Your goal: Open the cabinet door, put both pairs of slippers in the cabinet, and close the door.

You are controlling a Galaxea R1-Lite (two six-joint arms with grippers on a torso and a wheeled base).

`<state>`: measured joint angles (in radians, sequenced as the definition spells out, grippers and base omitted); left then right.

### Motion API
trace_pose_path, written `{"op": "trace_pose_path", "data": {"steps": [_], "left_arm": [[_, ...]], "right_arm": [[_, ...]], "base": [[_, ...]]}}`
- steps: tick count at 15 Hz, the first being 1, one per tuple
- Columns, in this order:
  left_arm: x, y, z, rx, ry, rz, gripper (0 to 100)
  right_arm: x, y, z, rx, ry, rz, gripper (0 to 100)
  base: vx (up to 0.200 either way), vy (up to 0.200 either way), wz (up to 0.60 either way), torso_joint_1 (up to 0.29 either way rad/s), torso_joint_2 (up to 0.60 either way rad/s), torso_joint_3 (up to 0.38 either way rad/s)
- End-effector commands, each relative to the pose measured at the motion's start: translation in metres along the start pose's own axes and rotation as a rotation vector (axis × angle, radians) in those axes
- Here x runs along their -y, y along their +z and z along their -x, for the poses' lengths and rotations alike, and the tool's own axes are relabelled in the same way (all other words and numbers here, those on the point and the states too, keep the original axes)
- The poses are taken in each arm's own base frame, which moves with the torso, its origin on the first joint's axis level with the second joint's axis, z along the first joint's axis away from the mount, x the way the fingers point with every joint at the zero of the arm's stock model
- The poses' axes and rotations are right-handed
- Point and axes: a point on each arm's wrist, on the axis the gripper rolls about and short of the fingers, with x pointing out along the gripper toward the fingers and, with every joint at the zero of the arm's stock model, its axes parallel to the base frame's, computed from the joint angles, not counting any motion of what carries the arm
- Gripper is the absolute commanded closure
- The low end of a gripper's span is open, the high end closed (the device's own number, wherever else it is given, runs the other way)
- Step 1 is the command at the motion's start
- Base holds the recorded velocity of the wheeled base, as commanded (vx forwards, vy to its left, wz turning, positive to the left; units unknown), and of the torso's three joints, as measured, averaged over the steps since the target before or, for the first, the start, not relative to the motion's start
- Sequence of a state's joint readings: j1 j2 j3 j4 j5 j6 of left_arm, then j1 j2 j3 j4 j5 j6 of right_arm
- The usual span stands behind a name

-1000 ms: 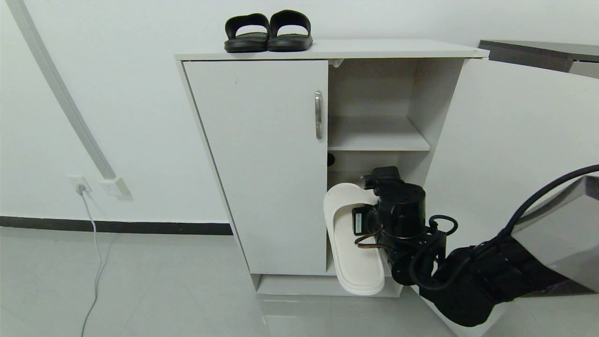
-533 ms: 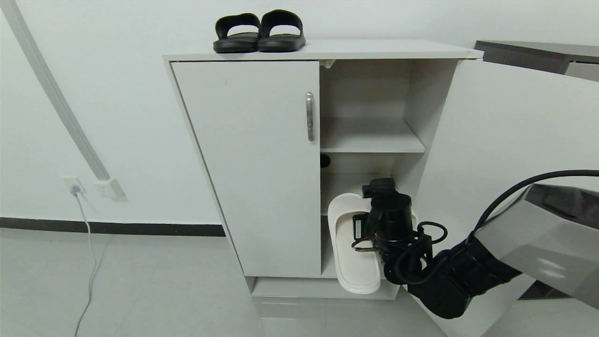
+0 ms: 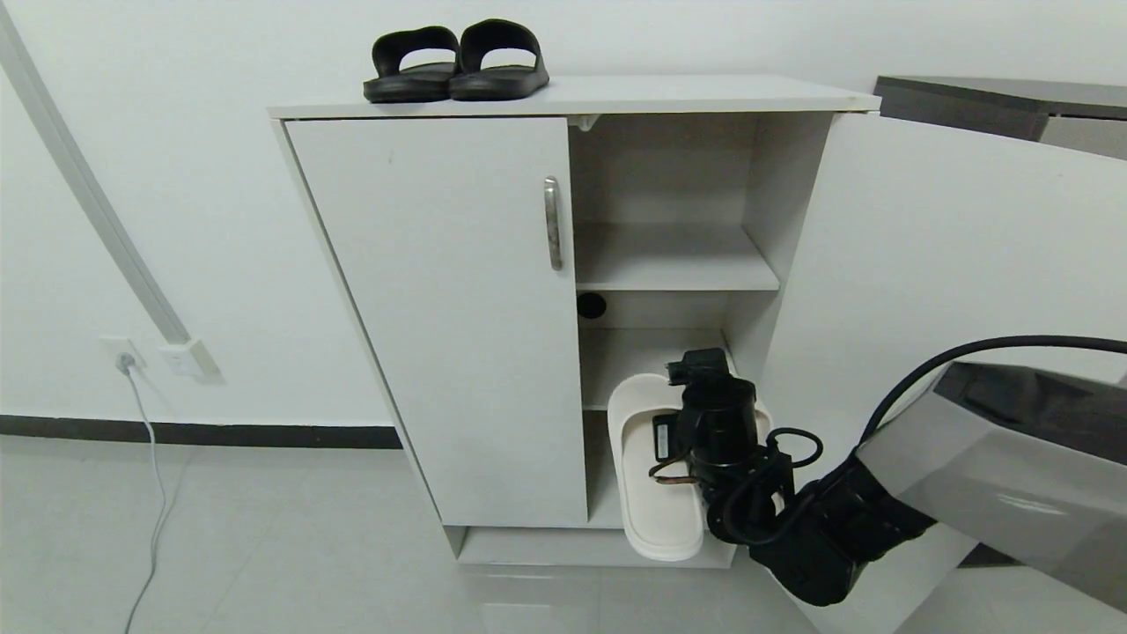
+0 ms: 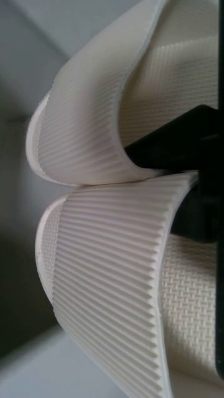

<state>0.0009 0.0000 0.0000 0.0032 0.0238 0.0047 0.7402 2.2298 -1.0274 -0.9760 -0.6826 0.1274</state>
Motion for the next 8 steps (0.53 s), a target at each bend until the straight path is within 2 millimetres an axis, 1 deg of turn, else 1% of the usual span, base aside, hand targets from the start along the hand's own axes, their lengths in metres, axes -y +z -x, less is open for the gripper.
{"op": "trace_pose_path", "data": {"steps": [1, 8], "left_arm": [[0.0, 0.0, -0.0001, -0.001, 0.001, 0.0, 100], [0.0, 0.0, -0.0001, -0.001, 0.001, 0.0, 100]], "right_arm": [[-0.0026, -0.01, -0.0064, -0.011, -0.004, 0.01, 100], [-0.004, -0.014, -0.0086, -0.011, -0.004, 0.01, 100]], "base": [[0.0, 0.0, 0.0, 0.0, 0.0, 0.0], [0.0, 0.0, 0.0, 0.0, 0.0, 0.0]]}}
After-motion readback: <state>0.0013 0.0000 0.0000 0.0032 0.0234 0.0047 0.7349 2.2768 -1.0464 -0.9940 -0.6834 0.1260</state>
